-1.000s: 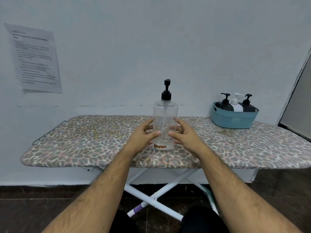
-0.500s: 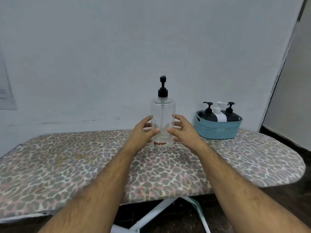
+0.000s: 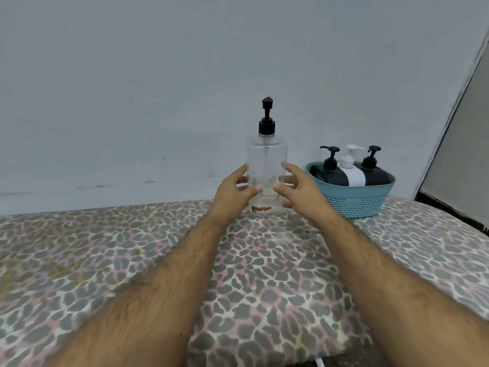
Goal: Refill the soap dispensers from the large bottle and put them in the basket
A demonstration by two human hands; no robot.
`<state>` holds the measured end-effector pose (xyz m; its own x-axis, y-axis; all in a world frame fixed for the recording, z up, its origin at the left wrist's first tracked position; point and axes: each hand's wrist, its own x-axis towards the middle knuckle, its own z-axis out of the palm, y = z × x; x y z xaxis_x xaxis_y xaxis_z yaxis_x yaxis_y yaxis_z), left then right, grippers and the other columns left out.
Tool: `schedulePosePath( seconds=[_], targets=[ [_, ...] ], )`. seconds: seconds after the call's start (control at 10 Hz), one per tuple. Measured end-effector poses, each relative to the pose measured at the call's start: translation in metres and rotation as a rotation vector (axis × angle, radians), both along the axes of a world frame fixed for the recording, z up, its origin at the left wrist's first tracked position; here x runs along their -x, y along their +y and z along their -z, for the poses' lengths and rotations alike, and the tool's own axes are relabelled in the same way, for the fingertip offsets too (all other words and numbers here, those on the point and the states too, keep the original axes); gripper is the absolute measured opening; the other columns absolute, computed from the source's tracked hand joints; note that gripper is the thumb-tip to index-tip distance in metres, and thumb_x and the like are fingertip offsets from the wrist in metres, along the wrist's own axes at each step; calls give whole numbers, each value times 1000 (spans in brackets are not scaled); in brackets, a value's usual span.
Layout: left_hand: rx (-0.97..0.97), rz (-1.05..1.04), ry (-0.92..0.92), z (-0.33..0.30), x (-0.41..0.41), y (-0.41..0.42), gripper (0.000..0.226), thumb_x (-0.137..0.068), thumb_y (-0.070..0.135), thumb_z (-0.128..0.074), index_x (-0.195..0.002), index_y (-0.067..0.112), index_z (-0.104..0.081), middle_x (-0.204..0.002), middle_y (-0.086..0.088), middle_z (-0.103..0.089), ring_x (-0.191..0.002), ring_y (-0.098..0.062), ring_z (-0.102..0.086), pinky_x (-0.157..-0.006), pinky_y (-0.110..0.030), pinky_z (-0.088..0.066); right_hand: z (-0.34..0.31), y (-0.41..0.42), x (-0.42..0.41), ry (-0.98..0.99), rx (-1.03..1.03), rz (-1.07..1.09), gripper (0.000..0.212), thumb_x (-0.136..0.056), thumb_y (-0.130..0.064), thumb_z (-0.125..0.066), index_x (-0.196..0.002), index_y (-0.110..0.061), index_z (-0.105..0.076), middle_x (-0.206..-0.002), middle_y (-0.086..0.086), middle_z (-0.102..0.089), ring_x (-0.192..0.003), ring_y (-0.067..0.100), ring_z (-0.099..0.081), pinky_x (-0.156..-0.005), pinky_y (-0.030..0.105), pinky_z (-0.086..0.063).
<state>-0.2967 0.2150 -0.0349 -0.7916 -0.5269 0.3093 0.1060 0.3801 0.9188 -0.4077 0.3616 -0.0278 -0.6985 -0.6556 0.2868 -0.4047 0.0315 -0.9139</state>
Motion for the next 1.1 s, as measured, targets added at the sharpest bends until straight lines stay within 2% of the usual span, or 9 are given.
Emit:
schedulePosePath(
  seconds=[0.1, 0.2, 0.3, 0.4, 0.6, 0.8, 0.9, 1.0, 1.1],
  targets=[
    [7, -6, -19, 7, 20, -9, 57, -95, 20, -68, -145, 37, -49, -122, 5, -64, -112, -14, -64, -85, -35, -58, 5, -8, 17, 0, -19, 14, 54, -94, -11, -63, -139, -35, -44, -99, -22, -58, -74, -9, -66, -76, 39, -58],
    [23, 1, -38, 12, 35, -15, 53, -95, 20, -67, -143, 37, -51, -120, 5, -65, -111, -14, -65, -87, -37, -59, 10, -14, 31, -7, -27, 19, 55, -94, -12, -64, -142, -32, -44, -97, -22, -59, -74, -7, -67, -74, 39, -59],
    [15, 5, -54, 18, 45, -20, 54, -95, 19, -67, -144, 36, -51, -120, 4, -65, -110, -12, -64, -91, -40, -58, 17, -20, 41, -12, -35, 19, 57, -94, -11, -64, -144, -29, -43, -97, -21, -58, -76, -9, -66, -58, 21, -57],
    [13, -4, -66, 21, 49, -24, 55, -95, 20, -68, -145, 36, -49, -117, 7, -65, -108, -10, -64, -93, -39, -57, 22, -25, 47, -16, -41, 14, 57, -94, -12, -64, -144, -29, -43, -99, -19, -61, -76, -7, -68, -56, 16, -53],
    [19, 6, -88, 26, 55, -25, 54, -96, 22, -67, -145, 34, -48, -109, 15, -62, -106, -8, -63, -95, -37, -56, 33, -27, 56, -37, -44, 24, 57, -94, -14, -64, -145, -30, -42, -102, -17, -64, -86, 0, -69, -65, 20, -56],
    [46, -7, -133, 33, 56, -23, 64, -97, 22, -66, -154, 28, -37, -130, 4, -58, -97, 2, -59, -83, -21, -54, 39, -26, 57, -30, -58, 16, 57, -96, -15, -61, -148, -26, -39, -94, -21, -62, -73, -14, -65, -53, 10, -49],
    [48, -11, -160, 32, 55, -23, 69, -97, 23, -66, -157, 26, -32, -142, 1, -55, -106, -7, -58, -92, -29, -54, 37, -26, 56, -38, -64, 7, 55, -97, -16, -59, -148, -25, -39, -92, -22, -62, -72, -16, -64, -52, 9, -49],
    [39, -6, -208, 32, 54, -23, 77, -96, 28, -66, -159, 25, -22, -152, -1, -45, -118, -11, -53, -104, -39, -50, 36, -26, 57, -48, -93, -14, 51, -99, -19, -57, -146, -27, -39, -113, -5, -70, -88, -3, -69, -66, 18, -55],
    [43, -25, -229, 31, 51, -21, 82, -95, 33, -68, -160, 25, -18, -157, -2, -40, -134, -19, -49, -107, -45, -48, 32, -25, 52, -60, -135, 27, 61, -99, -26, -56, -153, -23, -28, -143, 9, -53, -126, 20, -55, -102, 44, -48]
  ],
)
